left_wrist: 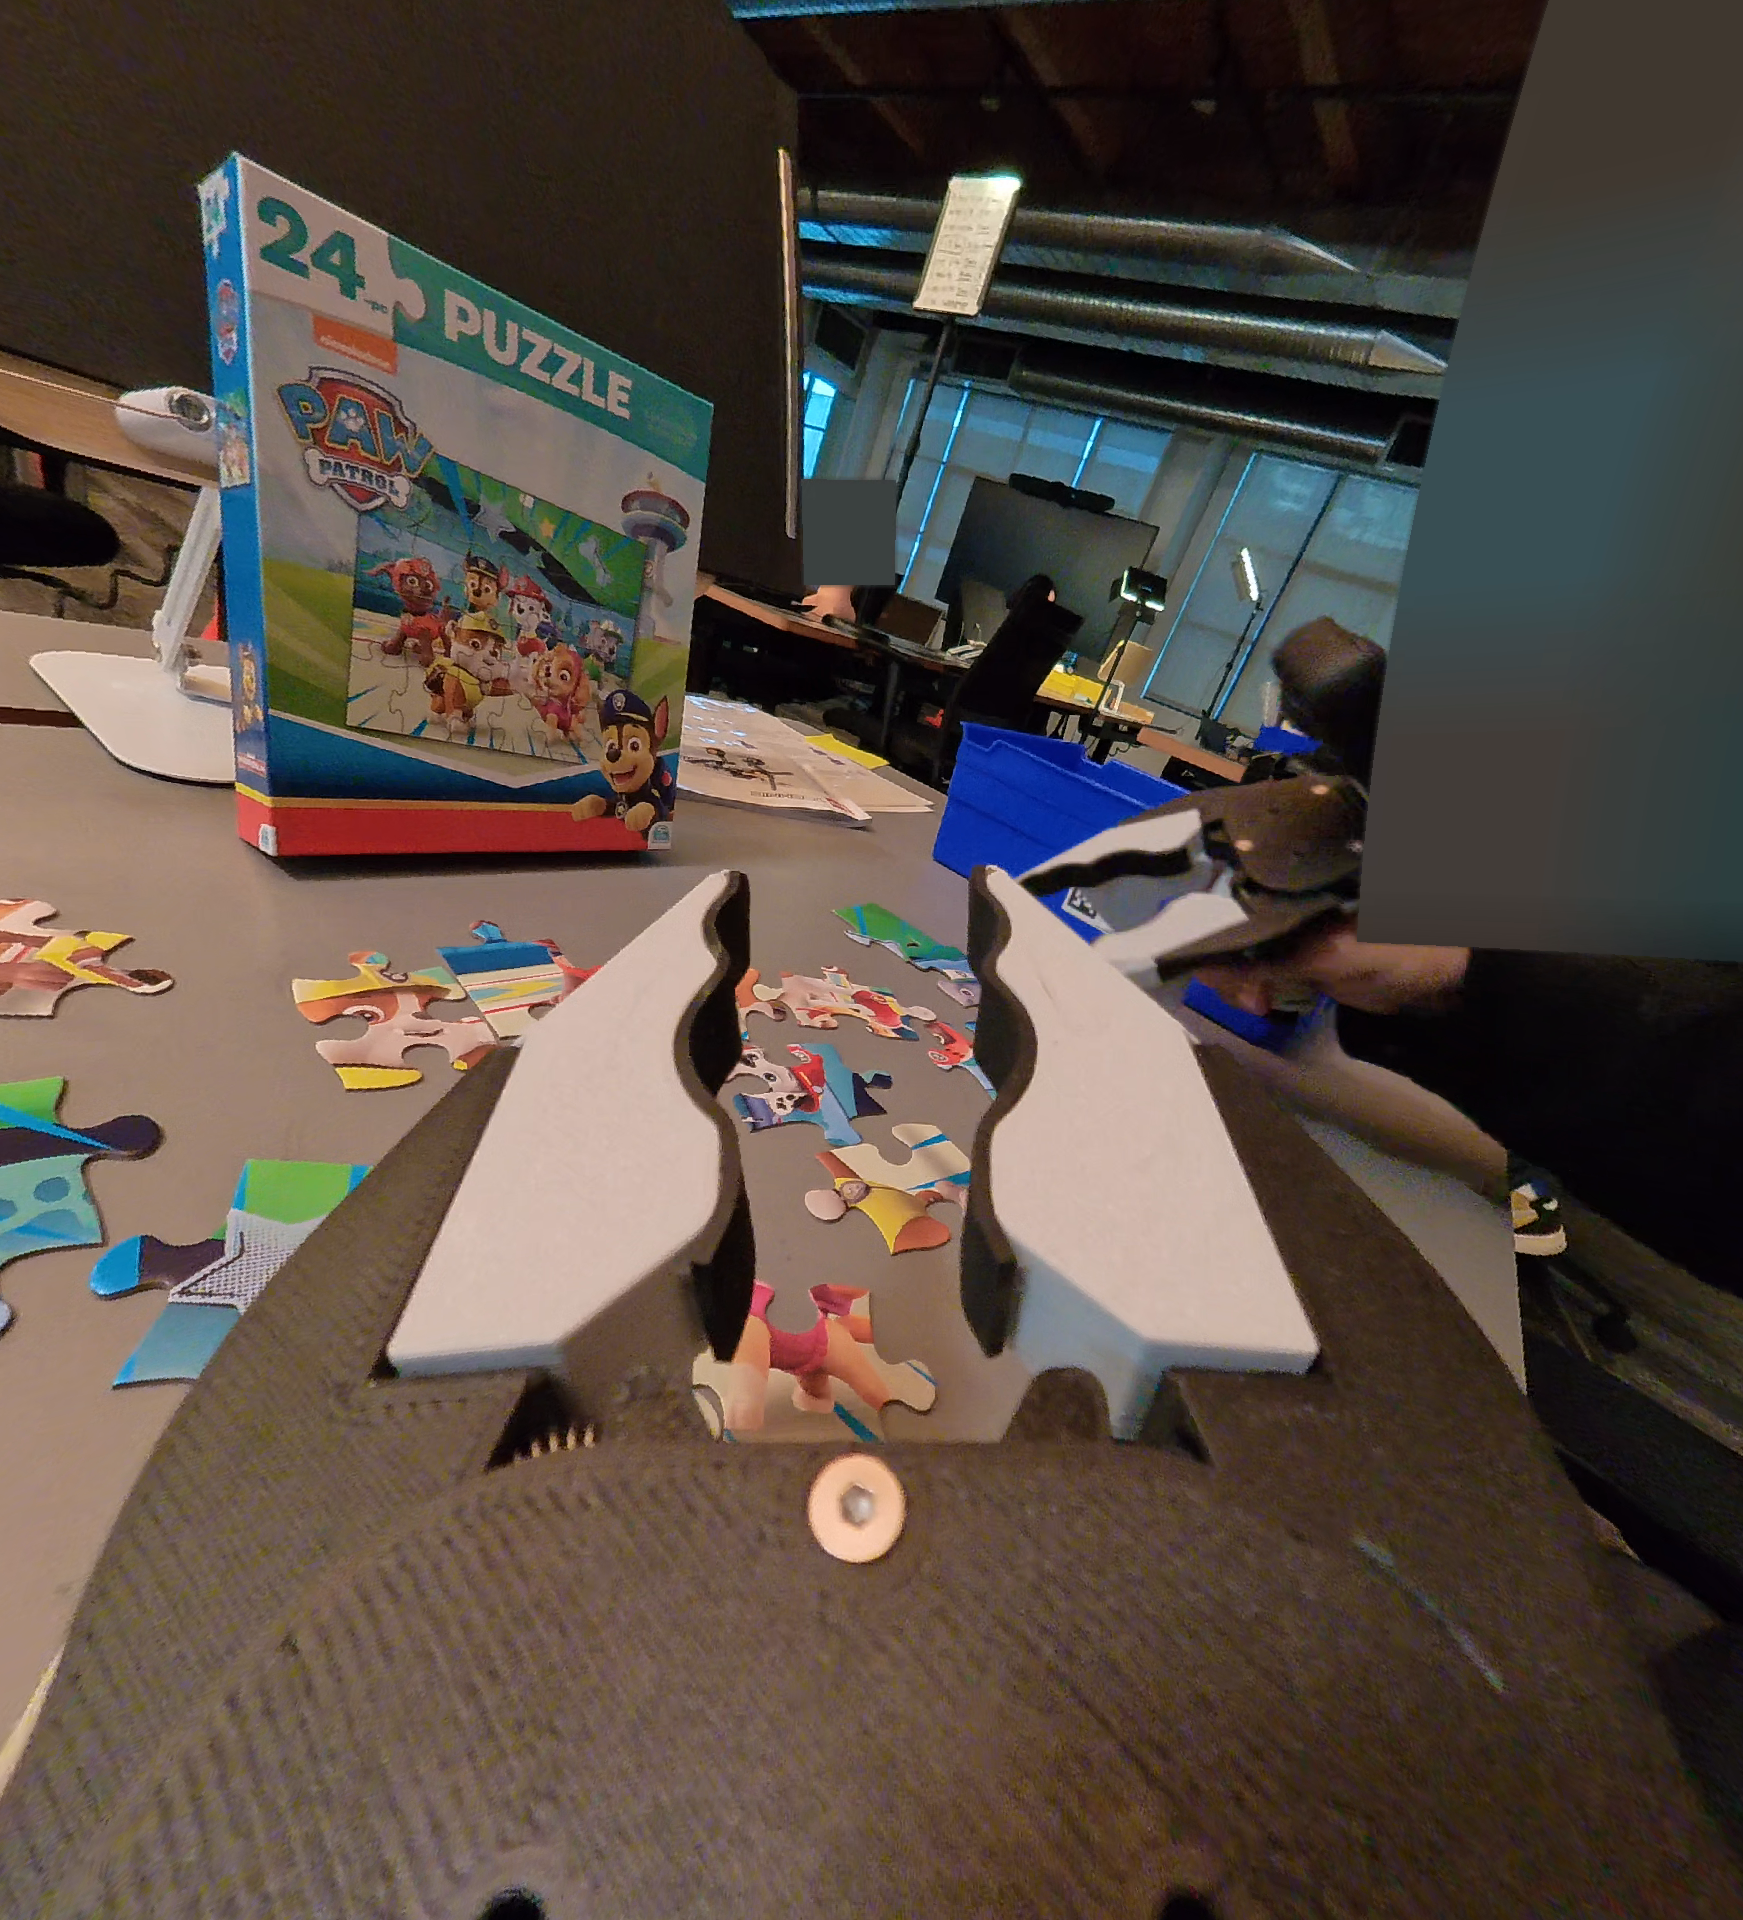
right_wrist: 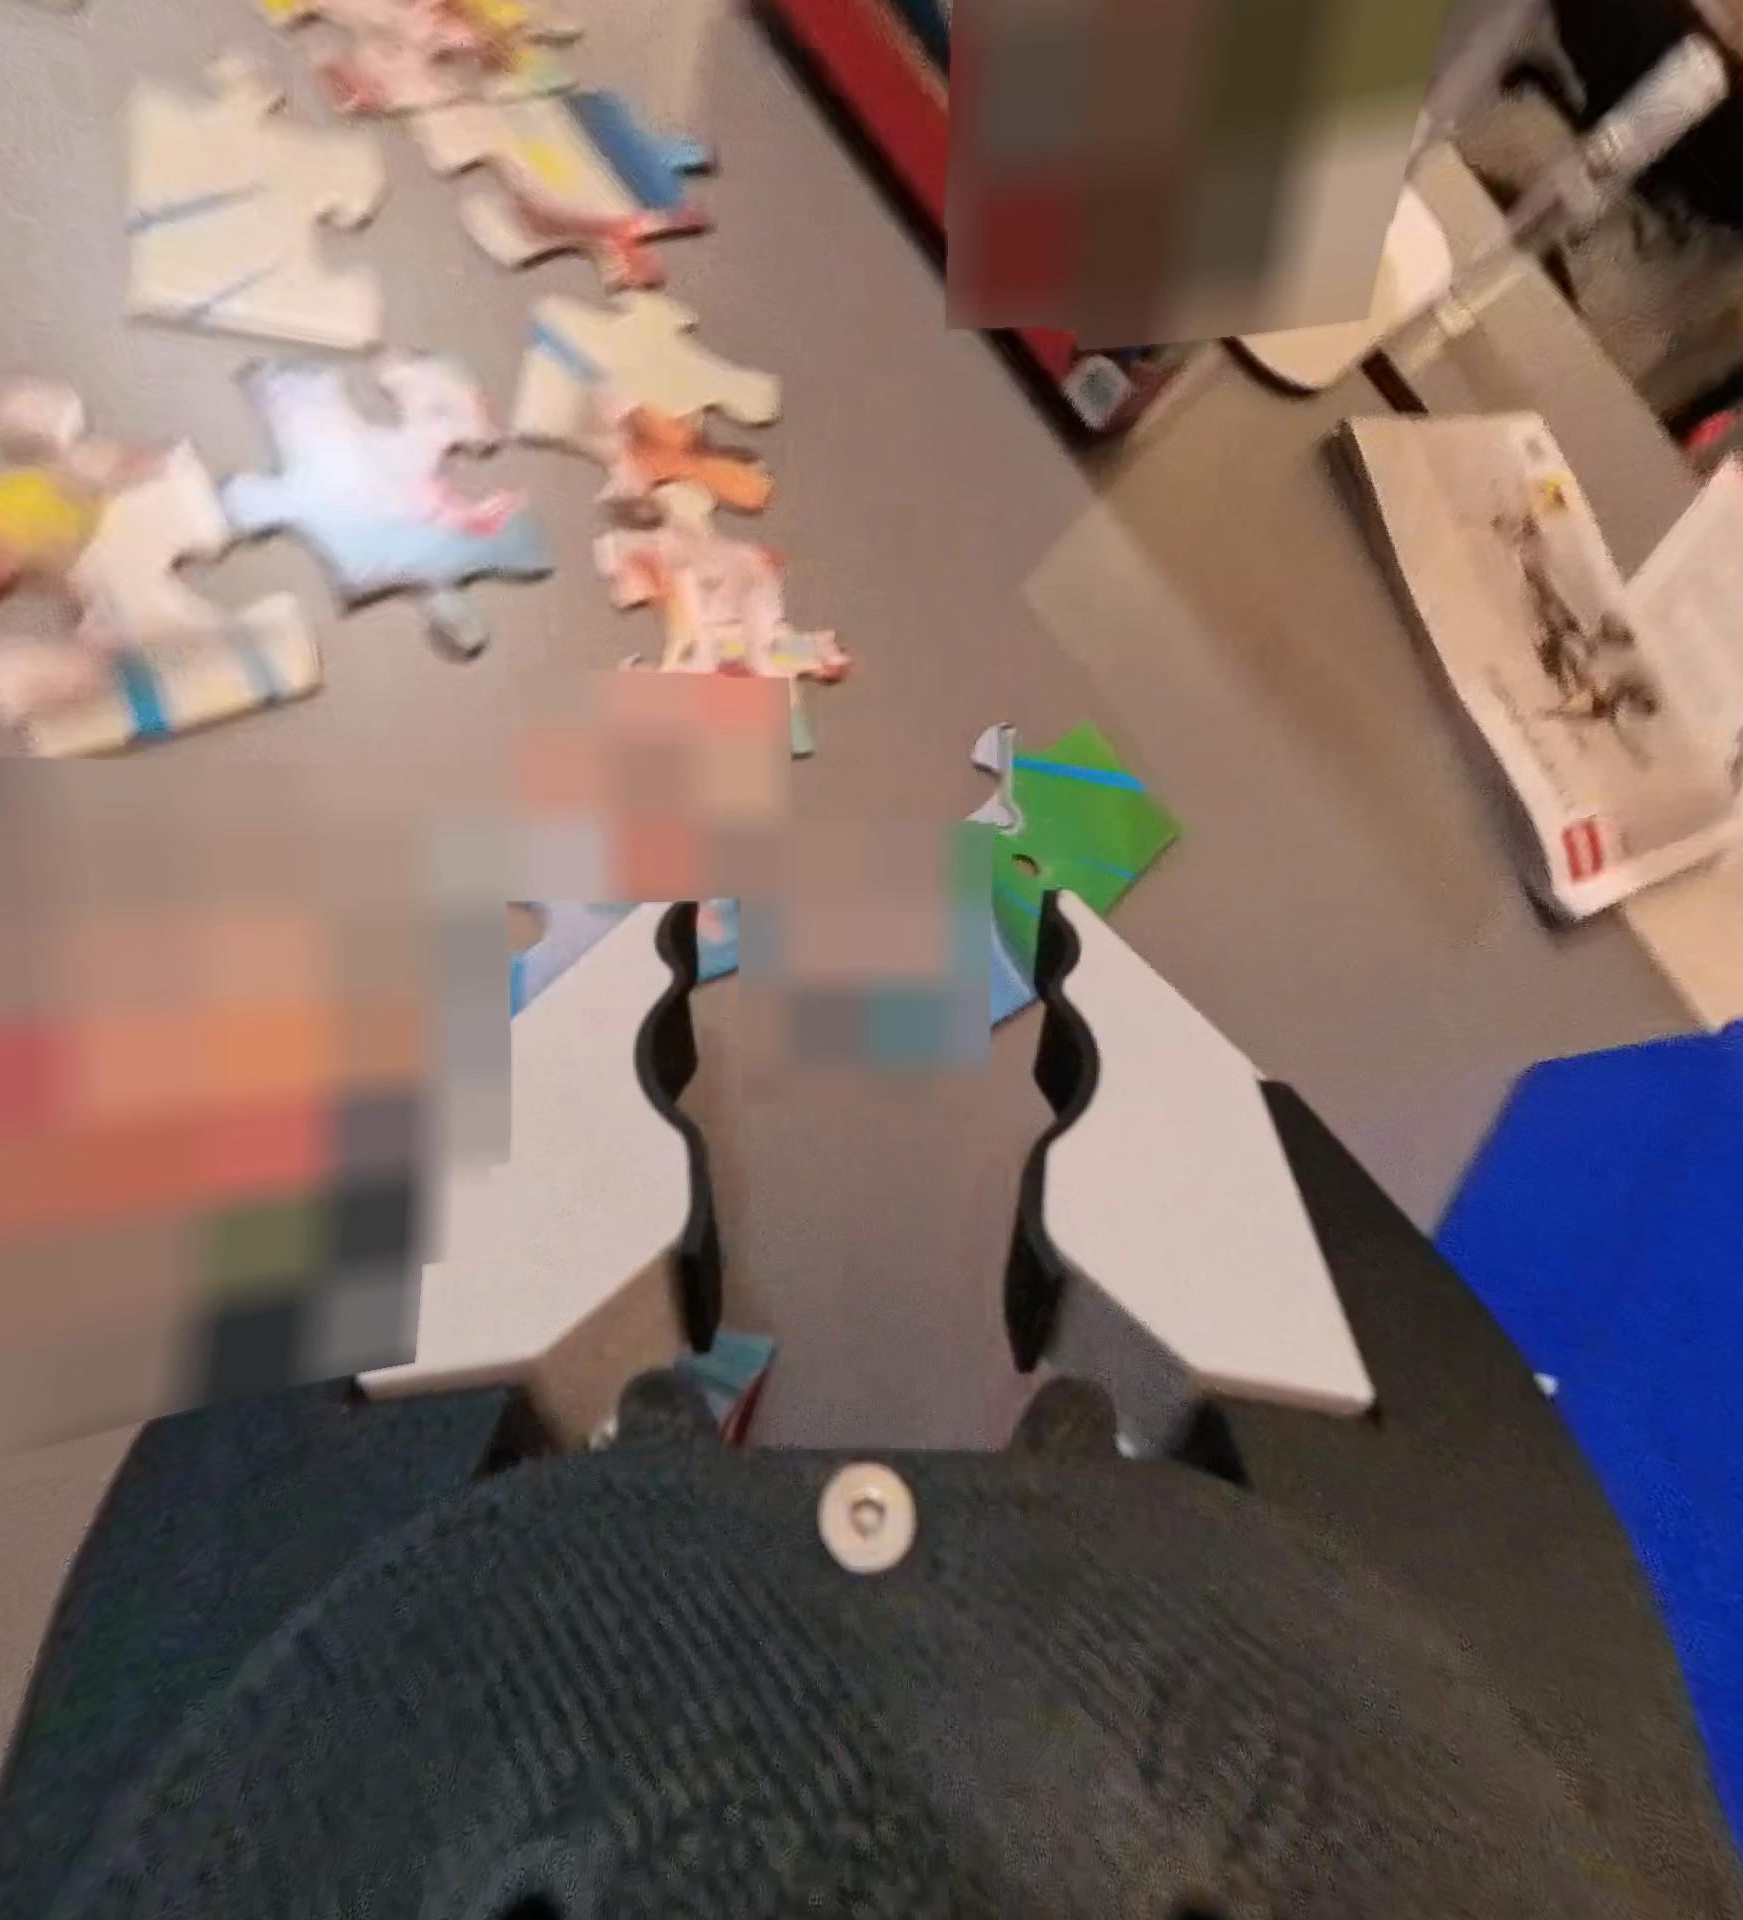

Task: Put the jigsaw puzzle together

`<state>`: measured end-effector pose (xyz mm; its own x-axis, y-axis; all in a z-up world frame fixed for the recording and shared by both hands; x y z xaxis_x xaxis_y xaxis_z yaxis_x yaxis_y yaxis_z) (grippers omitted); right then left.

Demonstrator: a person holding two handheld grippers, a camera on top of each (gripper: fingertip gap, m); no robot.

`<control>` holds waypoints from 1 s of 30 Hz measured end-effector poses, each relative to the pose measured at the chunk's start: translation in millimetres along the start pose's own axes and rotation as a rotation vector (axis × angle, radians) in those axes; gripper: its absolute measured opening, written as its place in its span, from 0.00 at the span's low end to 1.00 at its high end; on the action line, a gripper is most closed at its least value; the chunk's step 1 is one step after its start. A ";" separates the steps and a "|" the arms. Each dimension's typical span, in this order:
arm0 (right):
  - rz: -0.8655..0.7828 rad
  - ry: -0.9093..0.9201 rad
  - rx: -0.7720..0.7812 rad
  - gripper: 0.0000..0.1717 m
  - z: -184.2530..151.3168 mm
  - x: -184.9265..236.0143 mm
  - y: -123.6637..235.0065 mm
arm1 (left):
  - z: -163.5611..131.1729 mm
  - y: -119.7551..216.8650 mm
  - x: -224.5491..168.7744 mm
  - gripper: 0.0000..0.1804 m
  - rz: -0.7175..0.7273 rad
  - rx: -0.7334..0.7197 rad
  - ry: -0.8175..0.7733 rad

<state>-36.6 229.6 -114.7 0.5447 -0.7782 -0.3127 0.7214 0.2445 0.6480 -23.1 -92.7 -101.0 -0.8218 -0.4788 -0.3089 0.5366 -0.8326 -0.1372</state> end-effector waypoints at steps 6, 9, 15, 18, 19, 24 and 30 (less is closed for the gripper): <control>-0.051 -0.336 0.114 0.40 -13.6 -30.0 -38.2 | 0.5 1.2 0.4 0.22 0.007 -0.005 -0.004; -0.056 -0.417 0.111 0.35 -18.5 -35.8 -39.1 | 0.9 1.9 0.6 0.22 0.004 -0.010 0.005; -0.002 -0.478 0.077 0.26 -24.7 -35.7 -36.0 | 0.9 1.7 0.4 0.22 -0.004 -0.011 0.015; 0.032 -0.462 0.086 0.23 -23.9 -34.6 -34.5 | 1.1 1.6 0.6 0.22 -0.007 -0.012 0.021; 0.038 -0.454 0.088 0.22 -23.7 -34.2 -34.2 | 1.1 1.7 0.7 0.22 -0.006 -0.012 0.021; 0.060 -0.415 0.092 0.22 -23.5 -36.8 -34.1 | 1.3 1.7 1.1 0.22 -0.005 -0.014 0.022; 0.103 -0.329 0.112 0.22 -20.1 -39.9 -35.4 | 1.3 1.7 1.3 0.22 -0.004 -0.015 0.022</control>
Point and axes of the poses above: each gripper's, where its closed fingertips meet, y back along the fingers, z out of its top, x = y × z across the jaws, the point moved 9 cm from there along y, back along the fingers, and after that the axes turned 1 degree about -y, right-handed, at the moved point
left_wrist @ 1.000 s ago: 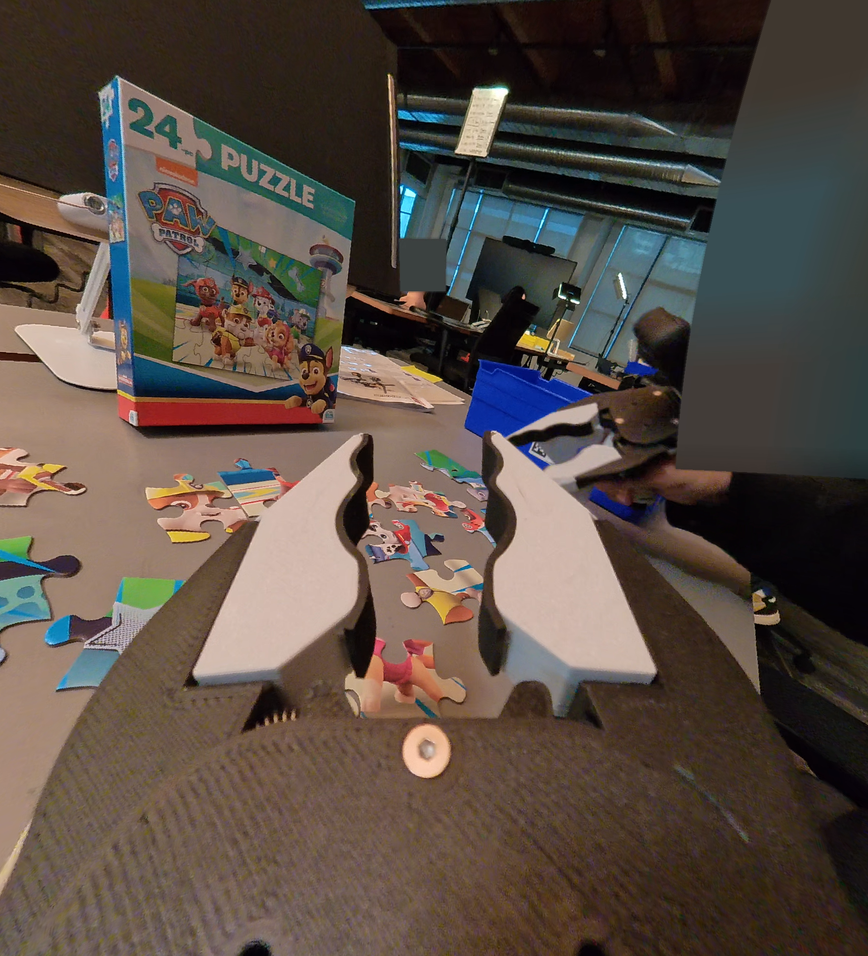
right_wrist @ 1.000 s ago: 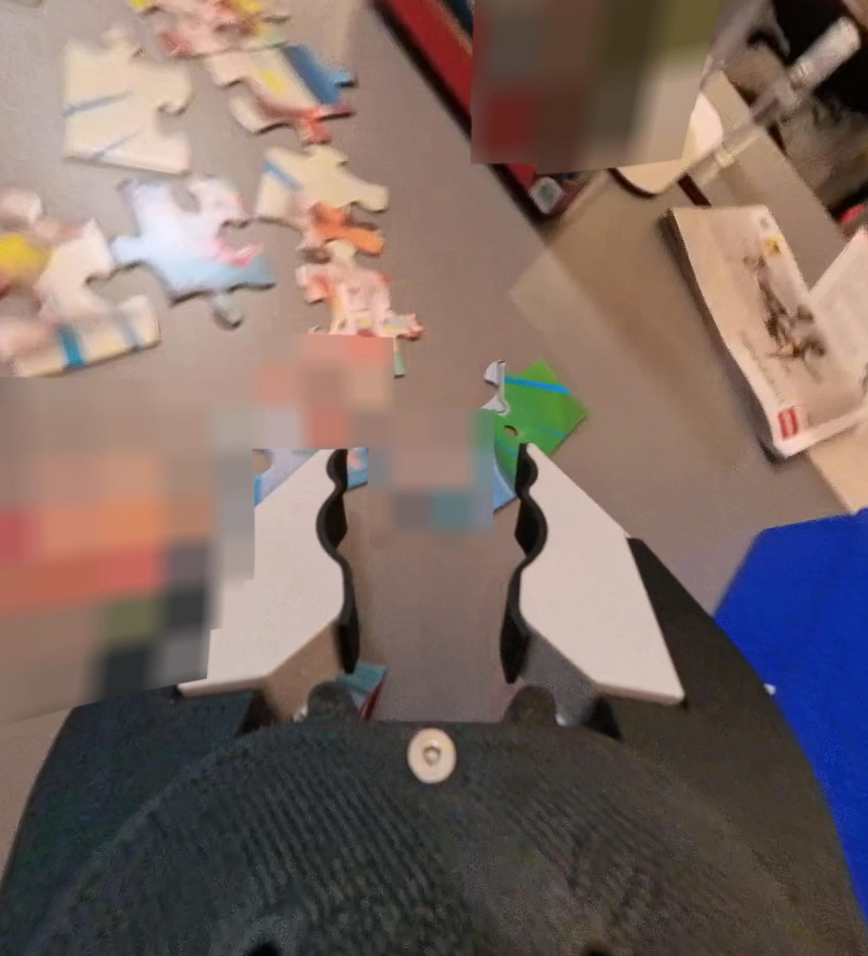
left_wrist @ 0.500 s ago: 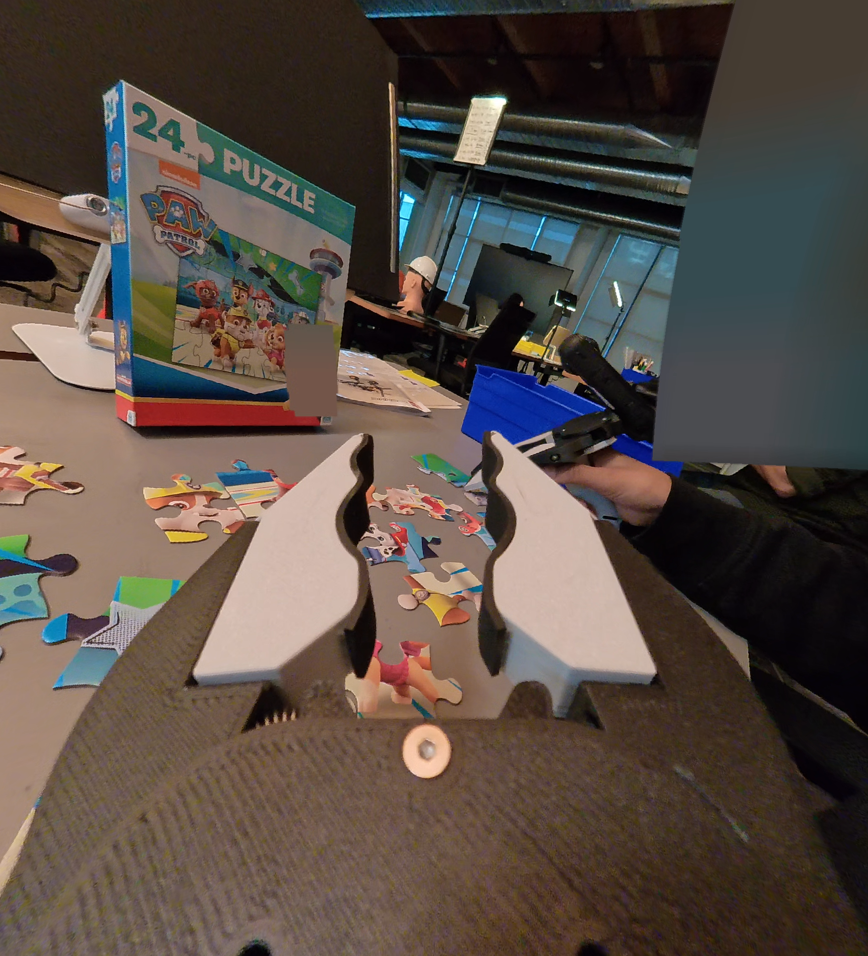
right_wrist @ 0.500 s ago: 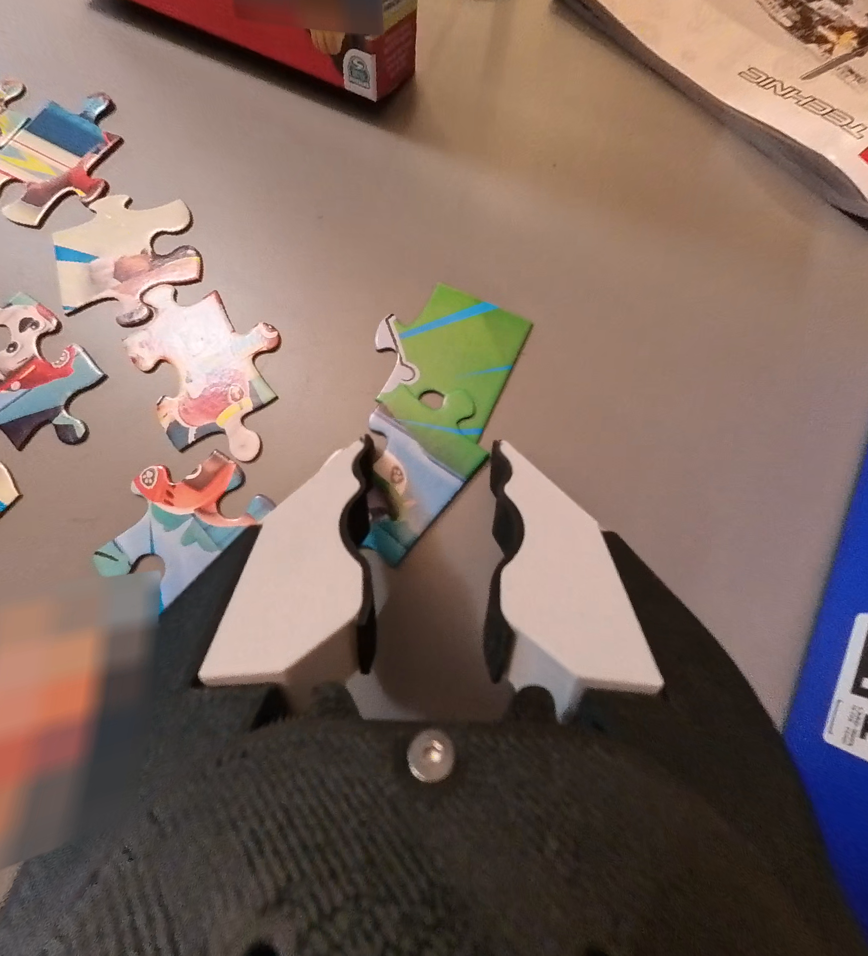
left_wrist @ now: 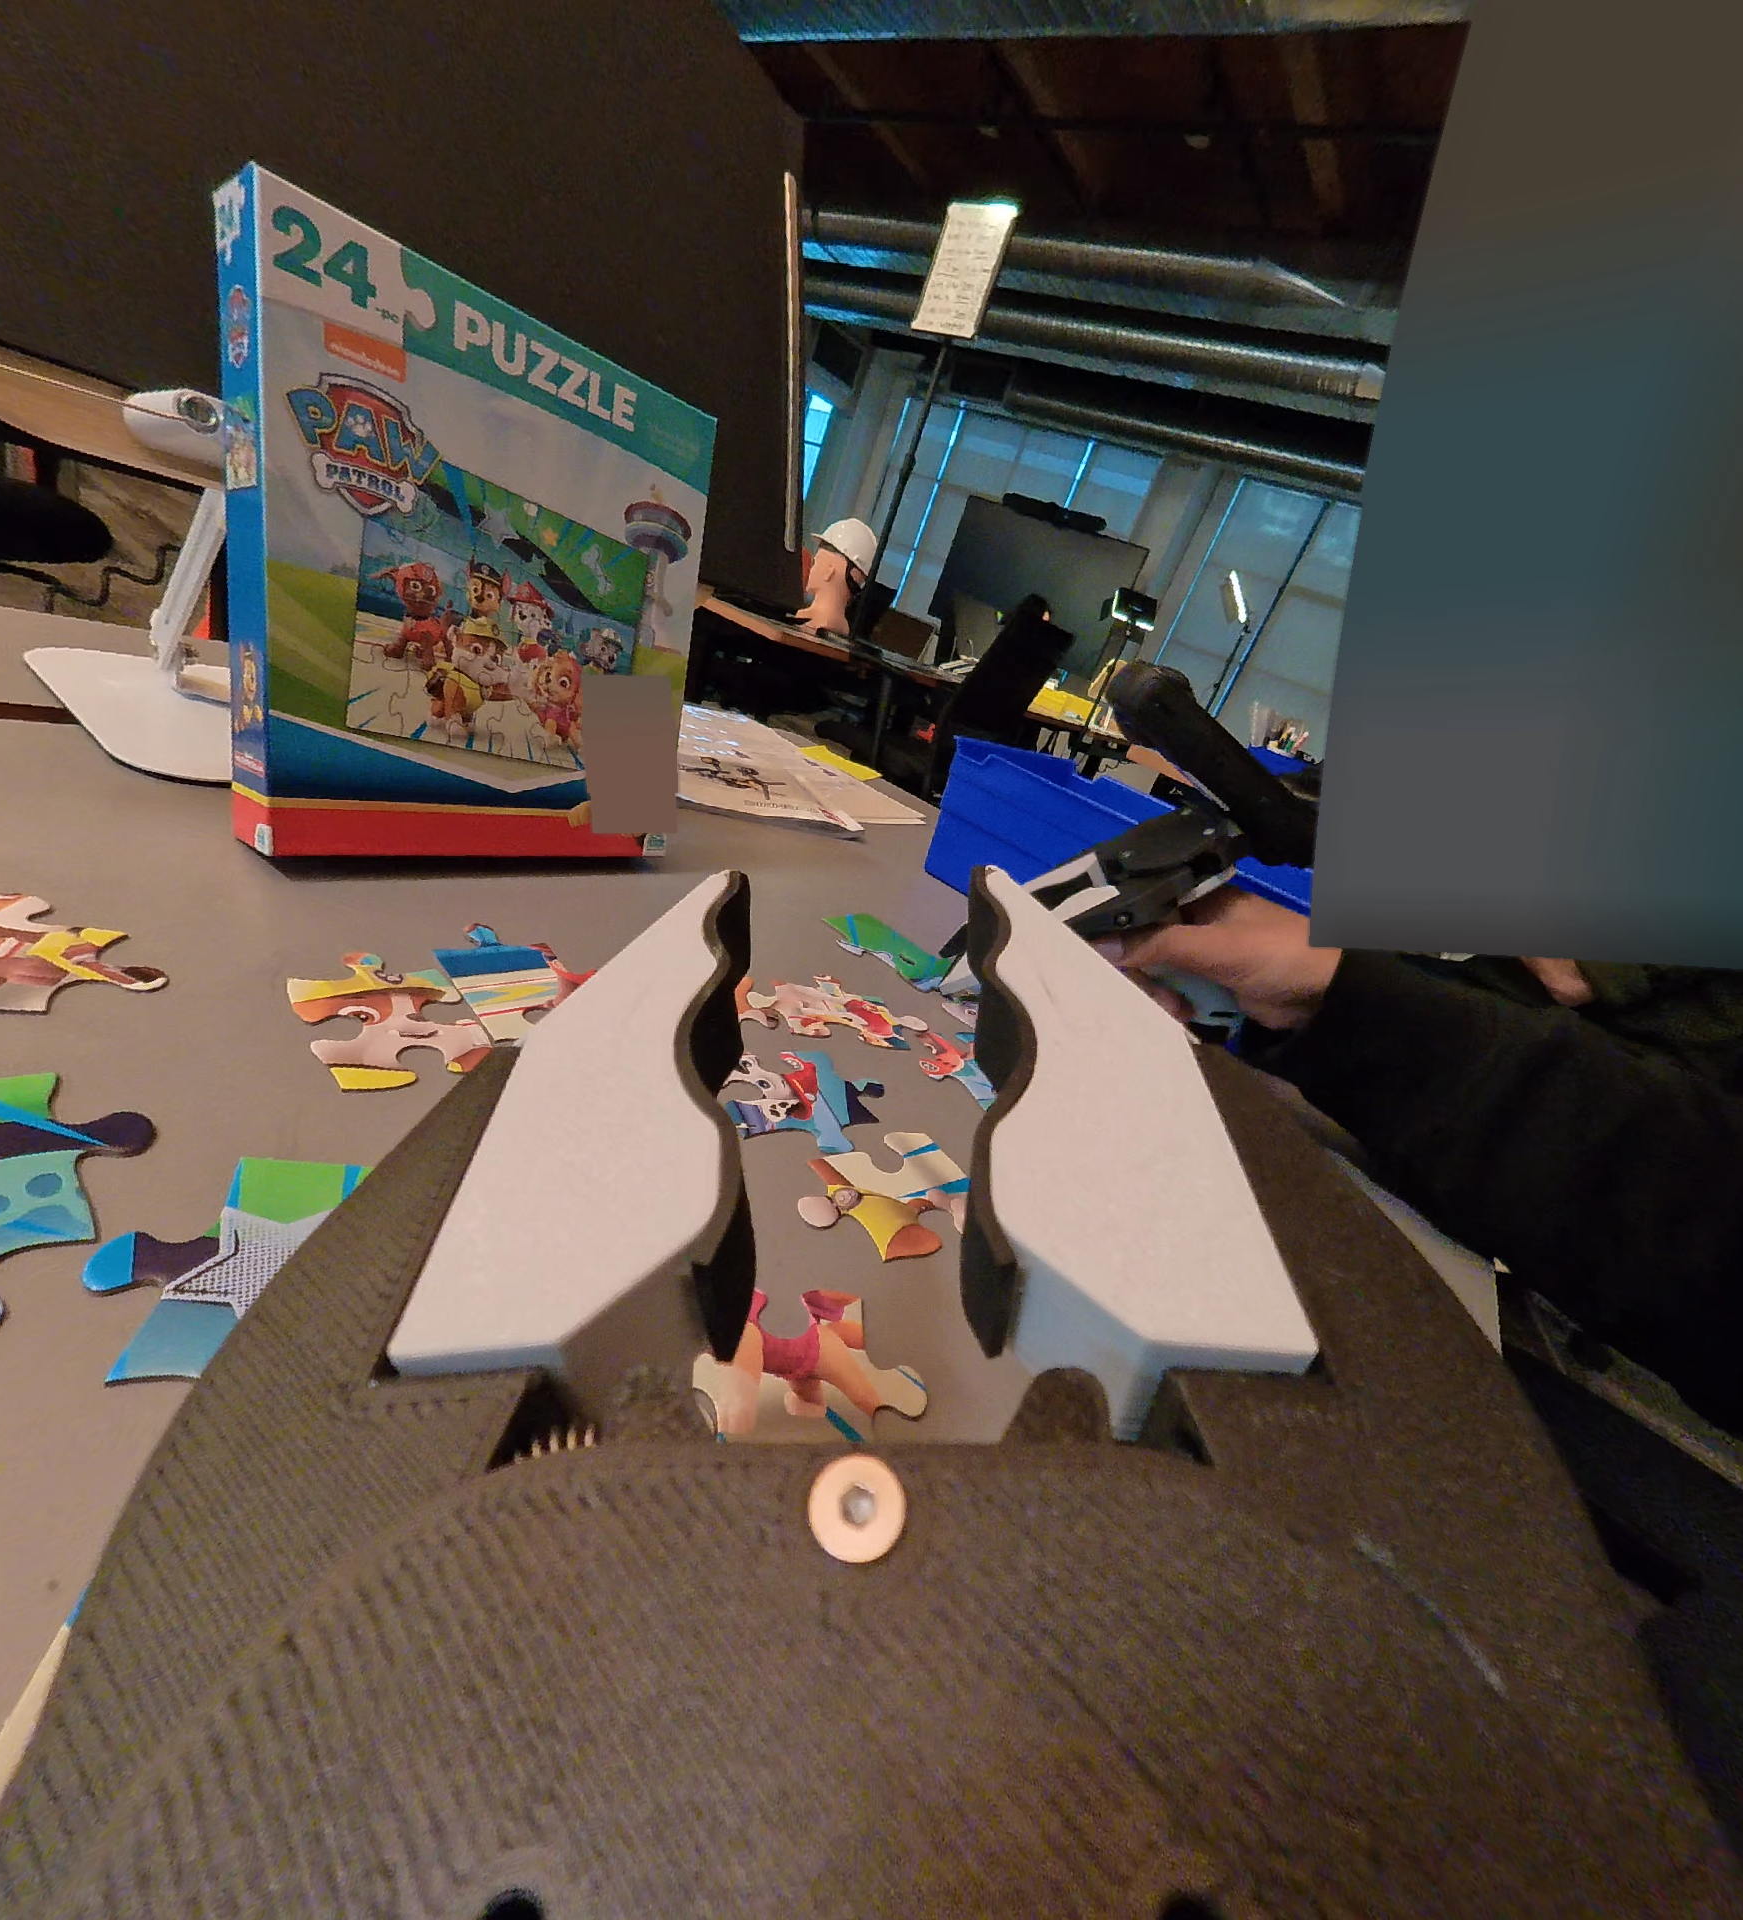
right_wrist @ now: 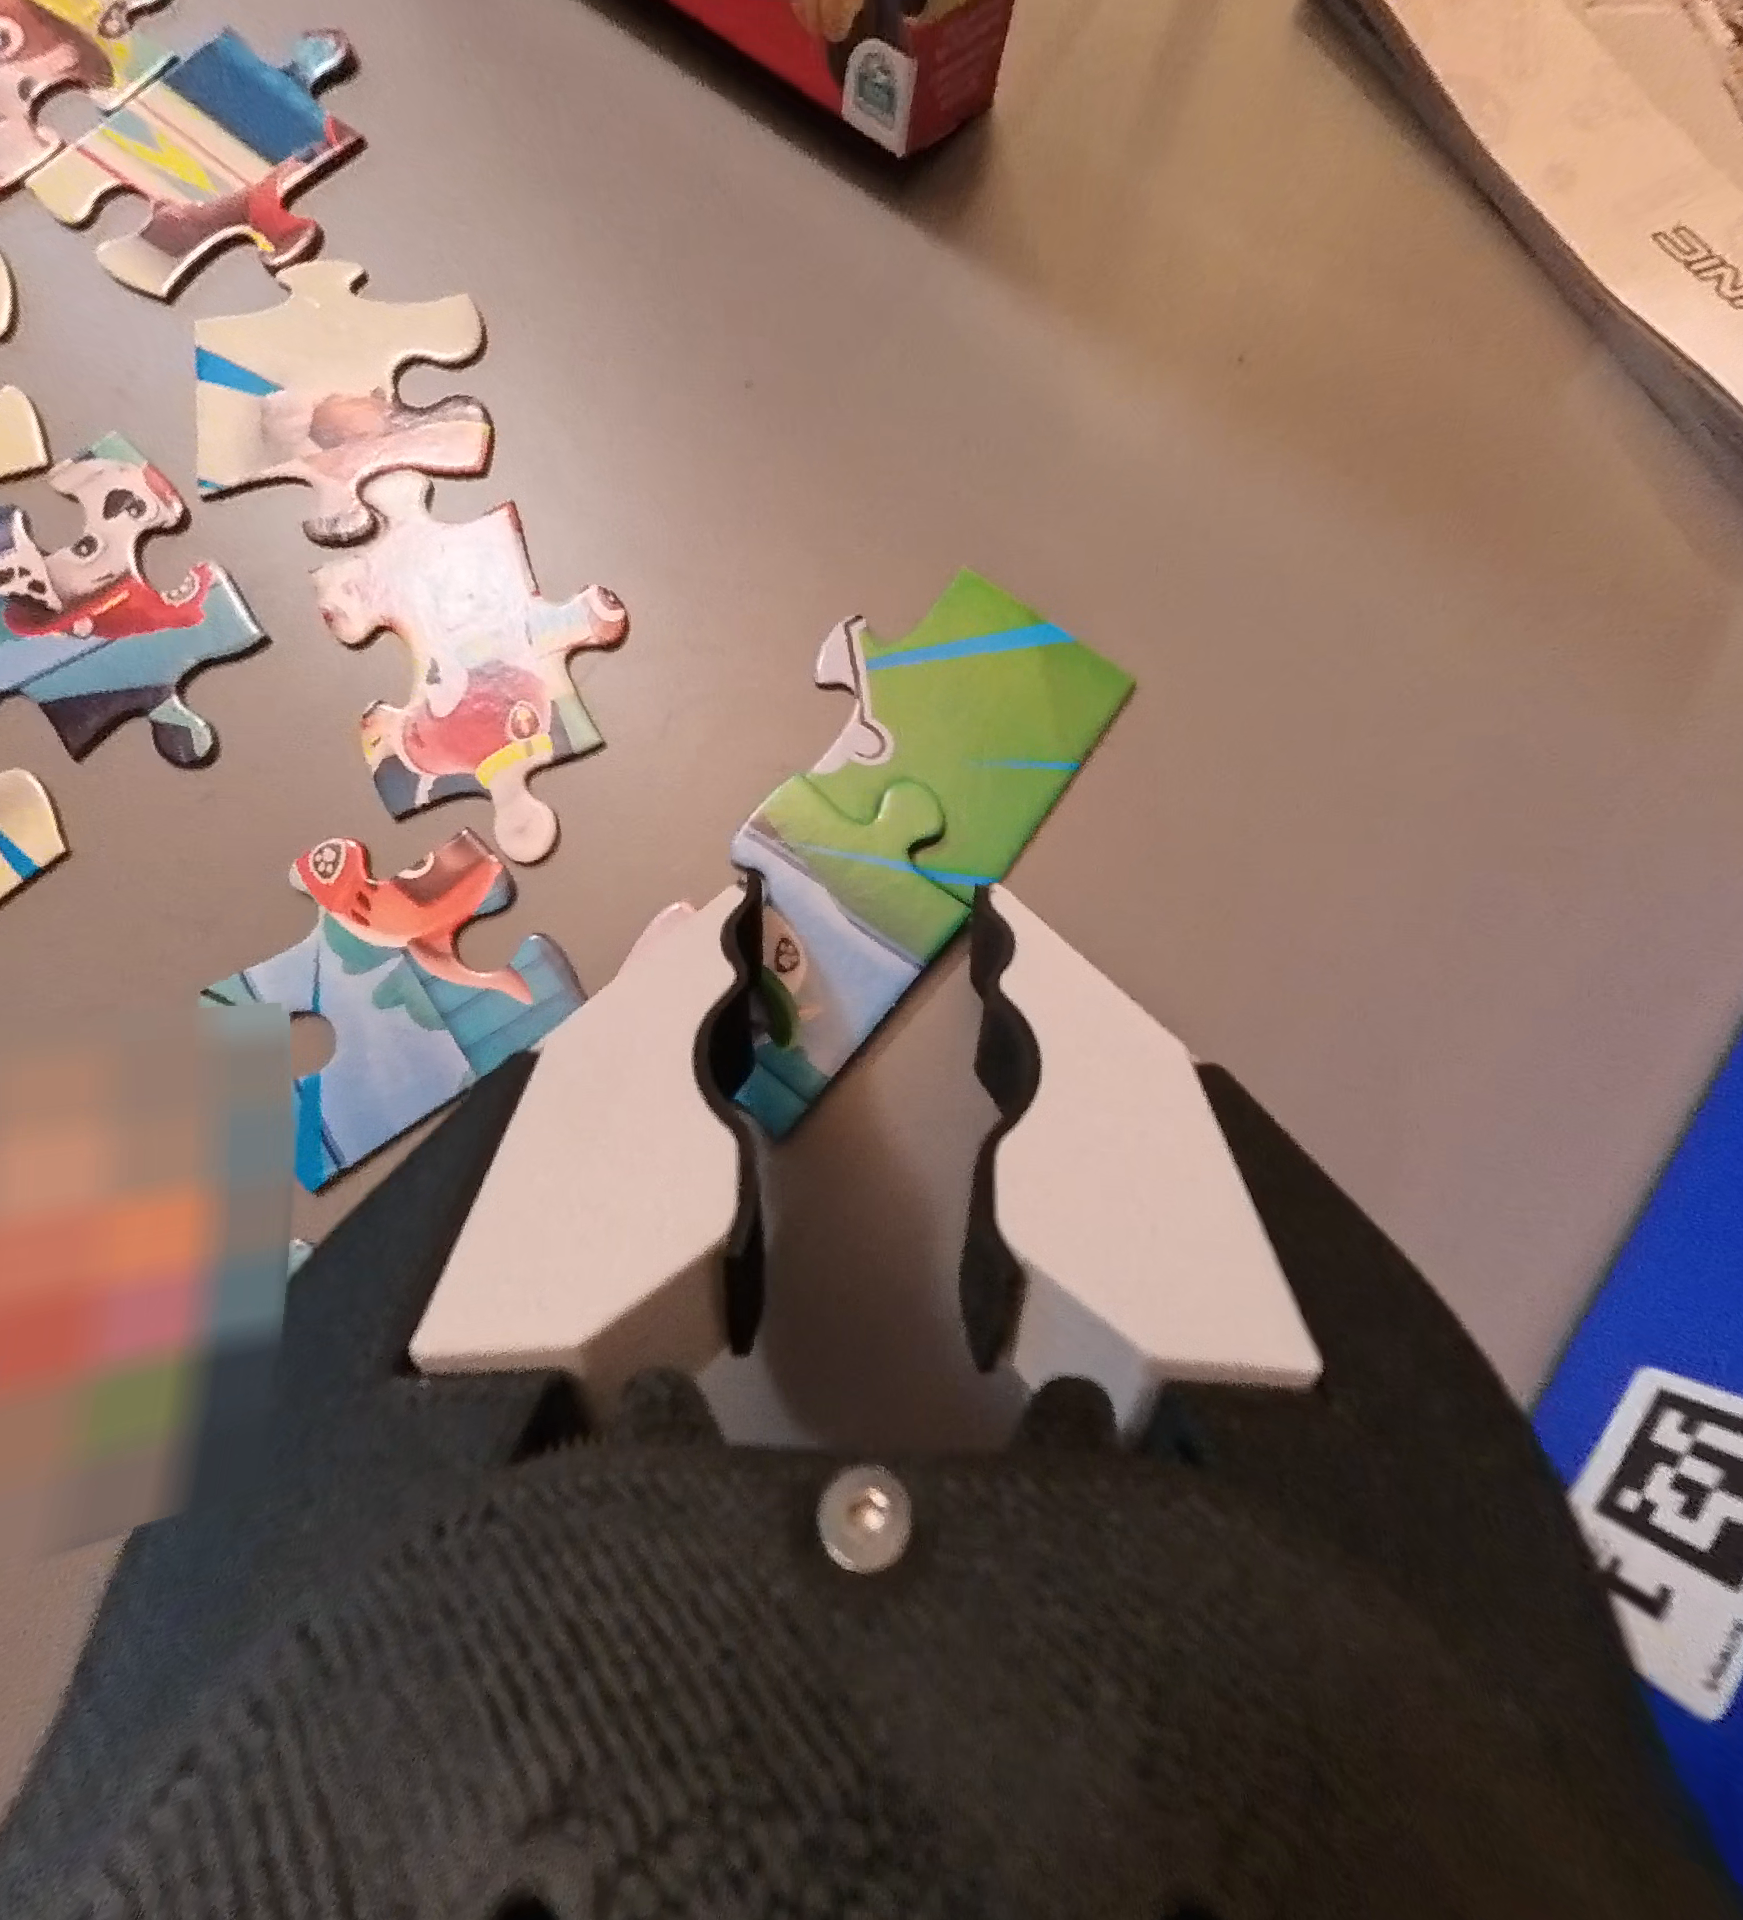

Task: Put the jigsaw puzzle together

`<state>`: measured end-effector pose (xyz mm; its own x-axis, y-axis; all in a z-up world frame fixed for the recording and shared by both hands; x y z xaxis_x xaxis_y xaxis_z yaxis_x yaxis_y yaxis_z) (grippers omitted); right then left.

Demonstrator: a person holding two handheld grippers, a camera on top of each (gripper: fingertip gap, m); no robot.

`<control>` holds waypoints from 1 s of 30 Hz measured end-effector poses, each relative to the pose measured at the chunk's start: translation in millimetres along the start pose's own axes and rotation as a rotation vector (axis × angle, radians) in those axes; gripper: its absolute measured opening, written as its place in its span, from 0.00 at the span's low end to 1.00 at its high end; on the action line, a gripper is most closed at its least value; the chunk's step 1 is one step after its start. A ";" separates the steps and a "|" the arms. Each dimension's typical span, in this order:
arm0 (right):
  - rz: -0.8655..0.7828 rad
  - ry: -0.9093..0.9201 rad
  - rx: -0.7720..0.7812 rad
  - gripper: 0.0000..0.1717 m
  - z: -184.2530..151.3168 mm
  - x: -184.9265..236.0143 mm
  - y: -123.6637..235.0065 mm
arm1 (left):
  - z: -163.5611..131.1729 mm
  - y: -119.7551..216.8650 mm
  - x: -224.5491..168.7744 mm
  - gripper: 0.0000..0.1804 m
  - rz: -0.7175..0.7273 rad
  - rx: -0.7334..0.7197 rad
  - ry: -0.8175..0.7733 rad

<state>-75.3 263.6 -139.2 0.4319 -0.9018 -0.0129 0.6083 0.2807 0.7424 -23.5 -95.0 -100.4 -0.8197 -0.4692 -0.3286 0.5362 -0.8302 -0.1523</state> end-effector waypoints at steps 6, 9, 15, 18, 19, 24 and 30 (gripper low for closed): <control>0.017 0.078 0.034 0.22 3.6 -1.6 -0.1 | 0.2 0.0 0.4 0.22 0.002 -0.002 0.000; 0.019 0.099 0.045 0.23 4.2 -3.2 1.3 | 0.2 -0.1 0.4 0.22 0.002 -0.001 0.000; 0.018 0.111 0.022 0.27 6.3 -3.4 4.1 | 0.4 -0.1 0.4 0.22 0.001 -0.002 0.001; 0.019 0.109 -0.006 0.25 9.3 -3.2 5.1 | 0.3 -0.2 0.4 0.22 0.001 -0.001 0.001; 0.020 0.106 -0.024 0.22 11.1 -3.5 5.3 | 0.2 -0.2 0.4 0.22 0.001 -0.002 0.001; -0.010 -0.018 -0.153 0.00 21.7 -16.6 4.0 | 0.2 -0.5 0.4 0.22 0.003 0.000 -0.002; -0.008 -0.083 -0.017 0.00 8.3 -18.8 -9.5 | 0.5 0.3 0.8 0.22 0.007 -0.004 -0.002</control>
Point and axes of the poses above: each gripper's, where its closed fingertips meet, y back along the fingers, z out of its top, x = y × z across the jaws, the point moved 9 cm from there along y, back along the fingers, and after that the axes turned 1 degree about -y, right-handed, at the moved point
